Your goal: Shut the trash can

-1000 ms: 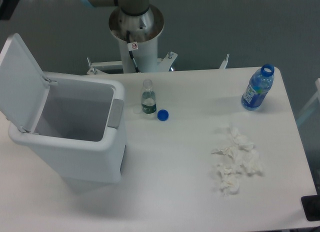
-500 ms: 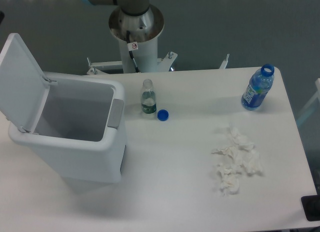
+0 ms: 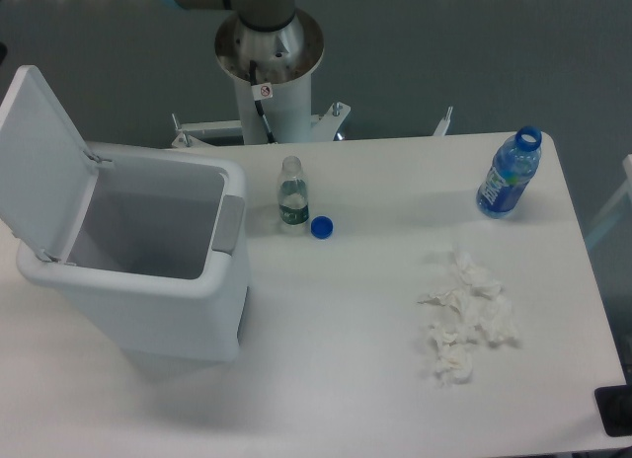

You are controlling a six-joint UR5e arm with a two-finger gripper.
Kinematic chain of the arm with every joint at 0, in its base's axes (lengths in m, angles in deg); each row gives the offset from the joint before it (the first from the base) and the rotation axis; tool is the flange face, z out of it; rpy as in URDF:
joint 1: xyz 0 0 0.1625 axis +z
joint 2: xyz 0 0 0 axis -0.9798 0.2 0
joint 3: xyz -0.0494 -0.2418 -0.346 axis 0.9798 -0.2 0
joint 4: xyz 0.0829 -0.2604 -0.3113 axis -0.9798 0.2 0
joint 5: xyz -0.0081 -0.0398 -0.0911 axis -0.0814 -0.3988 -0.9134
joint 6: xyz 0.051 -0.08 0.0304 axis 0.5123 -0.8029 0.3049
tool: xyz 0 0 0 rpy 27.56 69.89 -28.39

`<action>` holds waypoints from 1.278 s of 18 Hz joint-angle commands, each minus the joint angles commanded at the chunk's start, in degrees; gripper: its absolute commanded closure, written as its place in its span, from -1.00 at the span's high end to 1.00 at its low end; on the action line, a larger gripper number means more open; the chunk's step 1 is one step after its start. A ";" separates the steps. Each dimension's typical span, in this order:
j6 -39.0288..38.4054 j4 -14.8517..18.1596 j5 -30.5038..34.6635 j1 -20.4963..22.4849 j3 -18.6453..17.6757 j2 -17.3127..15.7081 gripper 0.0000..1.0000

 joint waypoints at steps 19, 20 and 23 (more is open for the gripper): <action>2.11 0.26 9.56 7.29 -1.23 -1.23 1.00; 2.28 0.09 12.80 7.38 -1.67 -1.67 1.00; 4.30 0.09 18.62 7.47 -2.29 -1.85 1.00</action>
